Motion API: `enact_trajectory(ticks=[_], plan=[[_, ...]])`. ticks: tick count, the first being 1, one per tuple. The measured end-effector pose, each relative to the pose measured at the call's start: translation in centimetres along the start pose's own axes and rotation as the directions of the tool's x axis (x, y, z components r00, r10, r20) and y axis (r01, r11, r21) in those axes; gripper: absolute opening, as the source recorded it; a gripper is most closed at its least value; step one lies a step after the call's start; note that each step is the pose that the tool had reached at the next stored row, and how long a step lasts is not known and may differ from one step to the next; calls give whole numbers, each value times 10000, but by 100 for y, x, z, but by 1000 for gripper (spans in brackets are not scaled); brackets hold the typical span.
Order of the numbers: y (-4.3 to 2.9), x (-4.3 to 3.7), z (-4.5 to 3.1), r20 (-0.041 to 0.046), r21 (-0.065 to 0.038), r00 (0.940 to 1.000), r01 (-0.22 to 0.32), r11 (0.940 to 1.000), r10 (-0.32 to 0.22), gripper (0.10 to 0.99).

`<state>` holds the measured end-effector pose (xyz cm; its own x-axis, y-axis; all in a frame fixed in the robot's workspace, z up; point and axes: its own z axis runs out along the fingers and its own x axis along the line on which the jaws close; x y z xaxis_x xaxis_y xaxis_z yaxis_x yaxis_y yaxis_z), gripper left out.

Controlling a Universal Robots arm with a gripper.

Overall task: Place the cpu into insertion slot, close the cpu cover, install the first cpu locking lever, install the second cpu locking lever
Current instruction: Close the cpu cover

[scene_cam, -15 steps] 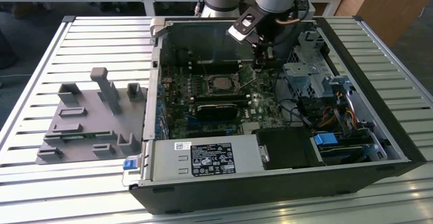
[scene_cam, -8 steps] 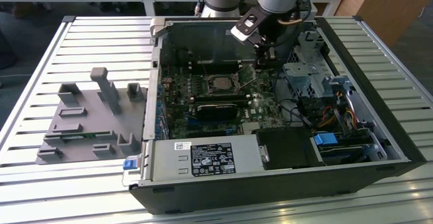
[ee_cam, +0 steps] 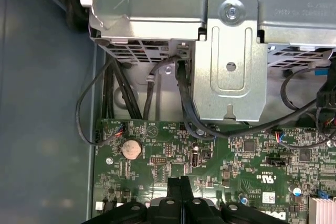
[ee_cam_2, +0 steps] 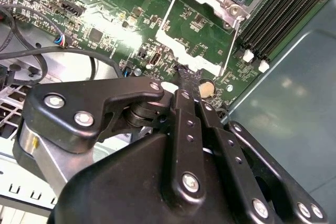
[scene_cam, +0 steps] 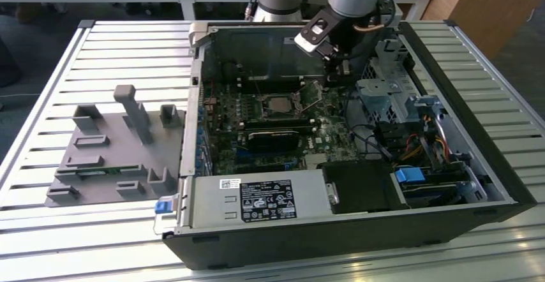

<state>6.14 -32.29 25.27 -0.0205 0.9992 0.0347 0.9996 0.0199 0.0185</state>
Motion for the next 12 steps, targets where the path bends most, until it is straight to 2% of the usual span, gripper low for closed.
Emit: enact_trajectory(ticks=[12], plan=[[48, -3, 56, 1, 0, 10000, -1, 10000, 1, 106]])
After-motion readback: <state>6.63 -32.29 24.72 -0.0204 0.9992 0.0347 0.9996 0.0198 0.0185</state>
